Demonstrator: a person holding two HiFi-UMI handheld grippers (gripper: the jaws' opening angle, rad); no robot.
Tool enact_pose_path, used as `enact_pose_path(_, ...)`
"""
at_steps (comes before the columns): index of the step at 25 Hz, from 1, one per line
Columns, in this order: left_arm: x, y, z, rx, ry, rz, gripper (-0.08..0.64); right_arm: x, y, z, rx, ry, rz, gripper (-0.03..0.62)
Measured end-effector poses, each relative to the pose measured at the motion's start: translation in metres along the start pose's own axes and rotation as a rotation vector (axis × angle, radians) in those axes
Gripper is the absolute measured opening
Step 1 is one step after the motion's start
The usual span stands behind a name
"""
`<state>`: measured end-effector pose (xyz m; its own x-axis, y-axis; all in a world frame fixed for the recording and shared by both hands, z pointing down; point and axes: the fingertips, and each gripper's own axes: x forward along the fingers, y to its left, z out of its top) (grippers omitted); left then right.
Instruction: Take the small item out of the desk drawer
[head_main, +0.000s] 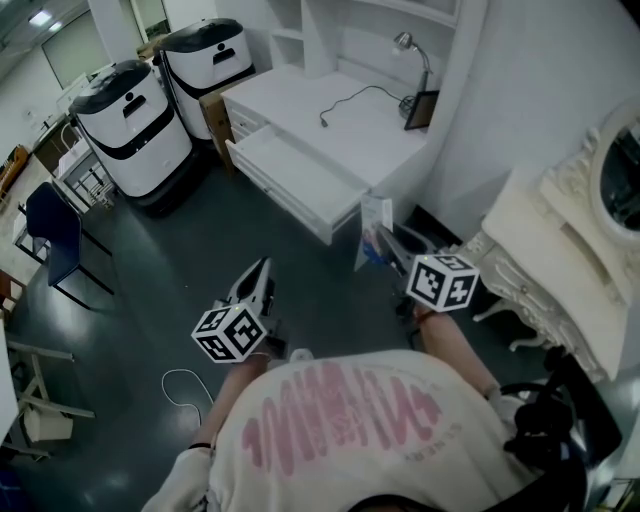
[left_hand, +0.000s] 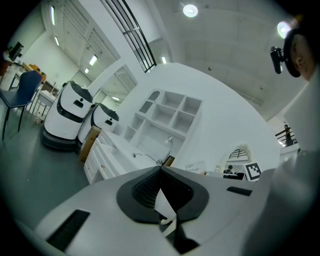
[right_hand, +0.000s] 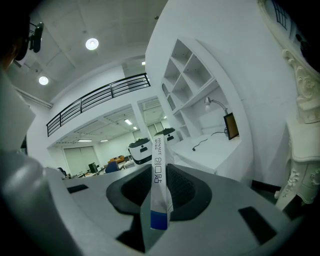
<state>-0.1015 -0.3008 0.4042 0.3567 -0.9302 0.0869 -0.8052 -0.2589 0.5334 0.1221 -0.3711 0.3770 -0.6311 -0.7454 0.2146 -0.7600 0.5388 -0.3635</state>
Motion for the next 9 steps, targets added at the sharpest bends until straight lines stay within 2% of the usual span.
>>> enact_pose_path(9, -0.0102, -0.0044, -0.0013, 0.001, -0.011, 0.012, 0.028, -0.0073, 0.0036, -0.0002, -0.01, 0.0, 0.012, 0.104)
